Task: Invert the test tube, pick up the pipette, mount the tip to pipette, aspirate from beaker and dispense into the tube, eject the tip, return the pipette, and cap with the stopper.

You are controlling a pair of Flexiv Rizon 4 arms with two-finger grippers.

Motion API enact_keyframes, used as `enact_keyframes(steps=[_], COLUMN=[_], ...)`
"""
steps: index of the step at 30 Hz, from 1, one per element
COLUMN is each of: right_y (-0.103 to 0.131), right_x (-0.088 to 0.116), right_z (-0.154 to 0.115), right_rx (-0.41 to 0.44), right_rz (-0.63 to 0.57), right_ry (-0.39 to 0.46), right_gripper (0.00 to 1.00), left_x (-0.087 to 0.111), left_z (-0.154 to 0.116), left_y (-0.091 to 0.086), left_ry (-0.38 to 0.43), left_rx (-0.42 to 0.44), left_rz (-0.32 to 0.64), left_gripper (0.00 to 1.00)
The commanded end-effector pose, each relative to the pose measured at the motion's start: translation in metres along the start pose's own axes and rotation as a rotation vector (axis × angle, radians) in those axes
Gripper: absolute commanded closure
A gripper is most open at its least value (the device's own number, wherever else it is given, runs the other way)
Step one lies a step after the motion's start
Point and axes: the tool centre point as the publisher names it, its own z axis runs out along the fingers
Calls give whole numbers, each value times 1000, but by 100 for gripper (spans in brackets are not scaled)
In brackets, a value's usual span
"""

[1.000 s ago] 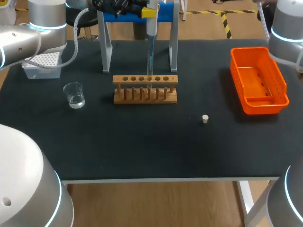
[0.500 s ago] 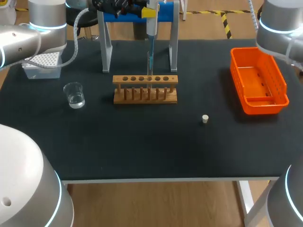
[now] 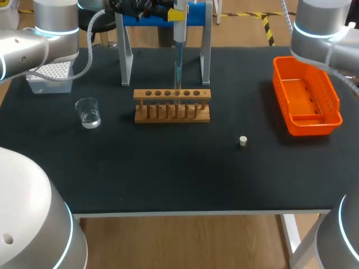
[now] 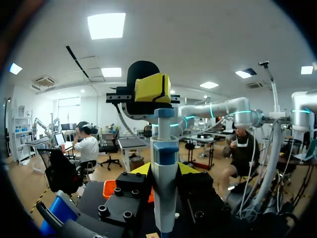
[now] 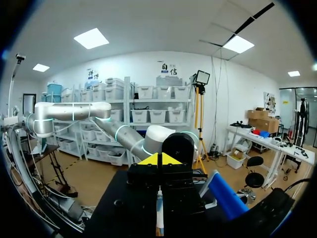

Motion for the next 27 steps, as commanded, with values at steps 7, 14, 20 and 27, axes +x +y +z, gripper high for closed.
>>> enact_keyframes(steps=[7,14,20,27], right_y=[-3,-7,-9,-10], right_x=[-1,-1,-1,-2], right_z=[8,11,13,15], right_rx=[0,6,5,2], right_rz=[5,13,15,15], right_ry=[11,17,19,20], right_gripper=[100,100,100,100], left_x=[-2,-2,-2,-2], left_z=[-1,-1,-1,-1], left_y=[0,0,0,0], left_ry=[7,7,7,7], left_rx=[0,0,0,0], left_rz=[0,0,0,0], left_gripper=[100,100,100,100])
